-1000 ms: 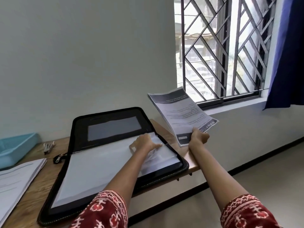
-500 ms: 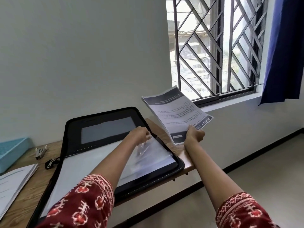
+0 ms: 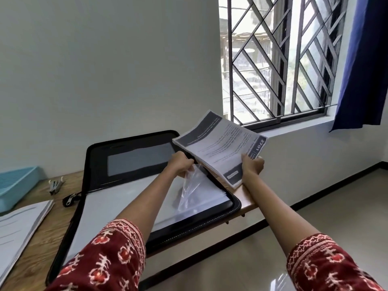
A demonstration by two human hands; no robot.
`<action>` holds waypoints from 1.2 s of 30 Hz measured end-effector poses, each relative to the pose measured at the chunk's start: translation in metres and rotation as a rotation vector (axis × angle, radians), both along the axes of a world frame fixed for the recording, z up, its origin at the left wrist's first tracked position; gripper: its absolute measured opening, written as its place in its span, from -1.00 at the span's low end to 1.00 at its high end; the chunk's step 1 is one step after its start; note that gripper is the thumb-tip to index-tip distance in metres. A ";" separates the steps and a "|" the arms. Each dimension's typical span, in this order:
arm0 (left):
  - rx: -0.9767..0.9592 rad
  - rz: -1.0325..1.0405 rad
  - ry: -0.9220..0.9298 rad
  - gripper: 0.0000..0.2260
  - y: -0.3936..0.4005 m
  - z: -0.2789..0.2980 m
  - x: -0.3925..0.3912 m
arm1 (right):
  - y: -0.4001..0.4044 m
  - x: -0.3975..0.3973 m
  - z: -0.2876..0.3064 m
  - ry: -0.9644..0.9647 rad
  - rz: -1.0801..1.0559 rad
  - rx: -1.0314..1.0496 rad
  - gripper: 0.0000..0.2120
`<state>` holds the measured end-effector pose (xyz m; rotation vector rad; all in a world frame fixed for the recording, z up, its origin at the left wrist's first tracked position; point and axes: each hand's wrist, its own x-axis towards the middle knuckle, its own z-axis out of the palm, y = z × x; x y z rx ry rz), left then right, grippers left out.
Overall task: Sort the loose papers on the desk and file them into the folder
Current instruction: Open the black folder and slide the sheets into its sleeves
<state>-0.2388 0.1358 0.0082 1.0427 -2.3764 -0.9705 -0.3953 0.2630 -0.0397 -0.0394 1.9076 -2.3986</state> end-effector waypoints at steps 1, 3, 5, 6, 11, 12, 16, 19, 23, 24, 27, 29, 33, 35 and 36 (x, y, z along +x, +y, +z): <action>0.010 0.007 0.017 -0.84 0.002 0.001 0.000 | 0.006 -0.004 0.001 0.058 0.028 0.048 -0.77; 0.012 0.030 0.029 -0.94 0.007 0.003 0.000 | 0.021 -0.016 0.006 0.175 0.083 0.141 -0.80; 0.004 0.060 0.026 -0.92 0.015 0.001 -0.001 | 0.041 -0.034 0.014 0.244 0.118 0.197 -0.87; -0.005 0.073 0.030 -0.91 0.018 -0.001 -0.002 | 0.050 -0.043 0.018 0.264 0.125 0.219 -0.87; -0.087 0.152 0.077 -0.85 0.033 -0.012 -0.004 | 0.092 -0.070 0.031 0.298 0.158 0.299 -0.85; -0.096 0.163 0.094 -0.82 0.035 -0.013 -0.003 | 0.097 -0.072 0.030 0.298 0.175 0.309 -0.86; -0.079 0.154 0.141 -0.72 0.034 -0.011 0.004 | 0.114 -0.070 0.029 0.307 0.254 0.362 -0.90; -0.092 0.142 0.127 -0.68 0.033 -0.006 0.013 | 0.120 -0.067 0.038 0.336 0.292 0.375 -0.87; -0.057 -0.001 0.047 -0.71 0.029 0.002 0.016 | 0.119 -0.068 0.051 0.383 0.326 0.408 -0.91; -0.039 -0.063 0.001 -0.76 0.027 0.003 0.014 | 0.117 -0.069 0.053 0.385 0.335 0.423 -0.91; 0.009 -0.197 -0.152 -0.73 0.016 0.009 0.008 | 0.106 -0.073 0.055 0.364 0.389 0.486 -0.92; 0.031 -0.245 -0.241 -0.68 0.008 0.012 0.000 | 0.101 -0.083 0.059 0.325 0.424 0.554 -0.91; 0.053 -0.301 -0.313 -0.75 -0.019 0.006 -0.018 | 0.083 -0.110 0.057 0.281 0.498 0.612 -0.88; 0.073 -0.289 -0.293 -0.86 -0.030 0.004 -0.025 | 0.072 -0.119 0.055 0.242 0.549 0.609 -0.87; 0.085 -0.275 -0.289 -0.88 -0.034 0.001 -0.026 | 0.070 -0.119 0.055 0.226 0.589 0.617 -0.88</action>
